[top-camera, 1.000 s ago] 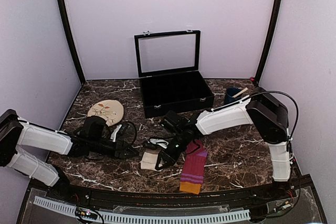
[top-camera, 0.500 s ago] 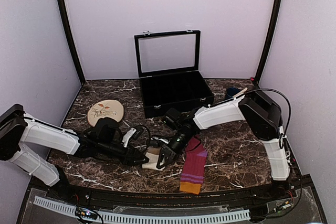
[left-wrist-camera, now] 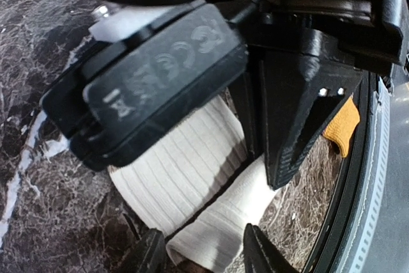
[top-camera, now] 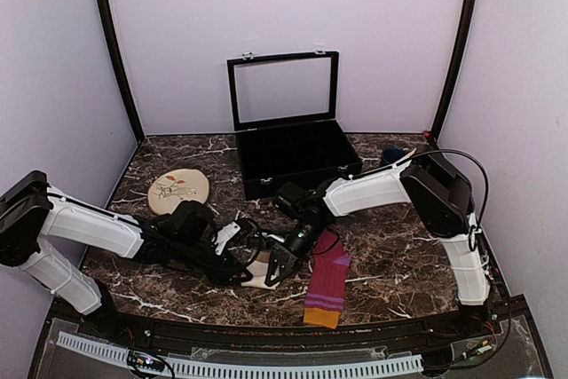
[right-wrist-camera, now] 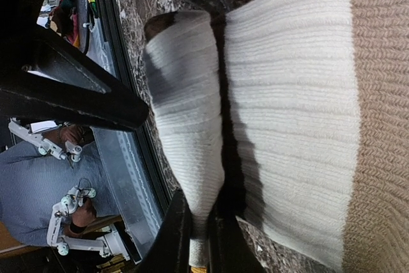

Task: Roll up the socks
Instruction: Roll the sock at the center of the board.

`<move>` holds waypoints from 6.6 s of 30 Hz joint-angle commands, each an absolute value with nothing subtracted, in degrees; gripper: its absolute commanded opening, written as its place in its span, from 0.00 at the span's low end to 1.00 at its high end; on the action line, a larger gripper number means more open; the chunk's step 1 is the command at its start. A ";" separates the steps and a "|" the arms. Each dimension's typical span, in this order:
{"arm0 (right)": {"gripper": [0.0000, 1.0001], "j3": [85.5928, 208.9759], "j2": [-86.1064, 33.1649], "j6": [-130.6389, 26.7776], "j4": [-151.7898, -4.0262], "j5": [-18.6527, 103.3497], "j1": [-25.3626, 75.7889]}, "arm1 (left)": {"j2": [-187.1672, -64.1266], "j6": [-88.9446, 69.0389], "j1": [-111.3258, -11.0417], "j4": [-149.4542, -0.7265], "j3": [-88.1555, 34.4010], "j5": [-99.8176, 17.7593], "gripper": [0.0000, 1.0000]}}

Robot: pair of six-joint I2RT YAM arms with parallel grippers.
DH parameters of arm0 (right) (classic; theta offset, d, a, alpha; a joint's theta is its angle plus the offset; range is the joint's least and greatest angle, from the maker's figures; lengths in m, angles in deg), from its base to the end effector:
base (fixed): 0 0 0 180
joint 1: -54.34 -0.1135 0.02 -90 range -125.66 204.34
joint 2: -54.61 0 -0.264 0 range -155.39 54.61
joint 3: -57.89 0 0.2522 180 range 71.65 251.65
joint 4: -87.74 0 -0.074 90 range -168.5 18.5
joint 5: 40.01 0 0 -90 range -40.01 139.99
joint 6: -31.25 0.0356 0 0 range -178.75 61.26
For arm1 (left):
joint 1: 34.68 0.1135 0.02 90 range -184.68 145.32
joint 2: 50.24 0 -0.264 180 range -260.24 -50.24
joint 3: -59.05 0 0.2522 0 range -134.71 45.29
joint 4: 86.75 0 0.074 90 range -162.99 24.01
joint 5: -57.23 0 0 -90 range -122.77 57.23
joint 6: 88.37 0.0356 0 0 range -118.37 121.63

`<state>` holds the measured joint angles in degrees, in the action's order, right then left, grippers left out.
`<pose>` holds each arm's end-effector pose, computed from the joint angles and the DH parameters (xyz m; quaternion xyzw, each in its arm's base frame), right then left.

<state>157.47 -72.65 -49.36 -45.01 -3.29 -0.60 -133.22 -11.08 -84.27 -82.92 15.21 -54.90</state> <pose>0.2225 0.3667 0.1145 0.3972 -0.7943 -0.4387 0.1374 0.1594 -0.2079 0.1434 0.3573 0.8295 -0.3532 0.2441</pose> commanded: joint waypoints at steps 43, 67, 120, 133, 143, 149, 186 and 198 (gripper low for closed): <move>0.32 161.08 -73.35 -52.79 -38.99 0.74 2.72 | -145.45 -5.83 -86.92 -70.43 7.71 -66.22 0.00; 0.40 142.25 -55.82 -54.92 -58.65 24.48 3.60 | -155.89 -12.24 -73.62 -65.63 -1.09 -91.63 0.00; 0.00 146.53 -59.41 -72.81 -56.89 37.50 -14.30 | -162.92 -4.83 -70.65 -54.19 -6.62 -97.77 0.00; 0.00 143.62 -59.30 -65.02 -57.10 26.53 -8.86 | -151.71 -21.09 -70.28 -74.62 2.98 -87.62 0.34; 0.00 145.16 -61.14 -62.17 -54.65 15.96 -4.40 | -139.50 -25.37 -70.28 -82.73 10.58 -77.77 0.40; 0.00 148.22 -63.68 -60.18 -51.08 10.00 -2.89 | -132.51 -25.16 -70.28 -86.06 14.41 -72.50 0.44; 0.00 146.61 -66.68 -51.54 -51.08 -0.91 1.20 | -140.87 -4.62 -88.83 -74.50 3.67 -62.40 0.47; 0.00 144.41 -65.86 -51.01 -51.89 -0.66 1.67 | -144.07 -2.69 -91.68 -71.23 2.66 -59.30 0.37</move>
